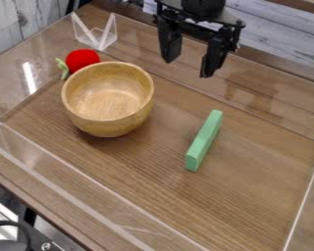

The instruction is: Put the green block in the brown bowl

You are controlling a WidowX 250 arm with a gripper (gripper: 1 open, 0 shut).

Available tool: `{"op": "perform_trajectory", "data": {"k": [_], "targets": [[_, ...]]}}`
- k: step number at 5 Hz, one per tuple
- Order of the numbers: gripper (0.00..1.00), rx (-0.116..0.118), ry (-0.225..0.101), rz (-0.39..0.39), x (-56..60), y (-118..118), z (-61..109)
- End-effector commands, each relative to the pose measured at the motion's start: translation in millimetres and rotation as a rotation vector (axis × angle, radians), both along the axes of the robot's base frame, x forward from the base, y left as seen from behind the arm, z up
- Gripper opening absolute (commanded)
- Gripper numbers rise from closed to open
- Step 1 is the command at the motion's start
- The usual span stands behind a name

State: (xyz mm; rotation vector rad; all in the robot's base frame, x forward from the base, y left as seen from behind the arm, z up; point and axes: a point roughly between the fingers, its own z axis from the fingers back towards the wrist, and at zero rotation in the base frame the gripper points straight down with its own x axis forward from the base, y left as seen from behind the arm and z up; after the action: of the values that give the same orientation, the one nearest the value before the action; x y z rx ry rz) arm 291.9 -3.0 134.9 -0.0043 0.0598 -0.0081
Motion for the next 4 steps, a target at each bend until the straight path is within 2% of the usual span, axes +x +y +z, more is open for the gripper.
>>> {"op": "perform_trajectory", "data": {"k": [1, 2, 3, 4], "targets": [[1.00, -0.004, 0.017, 0.015, -9.2, -4.4, -12.2], [1.00, -0.011, 0.020, 0.052, -20.0, -8.1, -32.2], [1.00, -0.030, 0.006, 0.114, -26.2, -13.6, -46.0], [1.00, -0.049, -0.017, 0.211, -31.1, -14.8, -57.3]]}}
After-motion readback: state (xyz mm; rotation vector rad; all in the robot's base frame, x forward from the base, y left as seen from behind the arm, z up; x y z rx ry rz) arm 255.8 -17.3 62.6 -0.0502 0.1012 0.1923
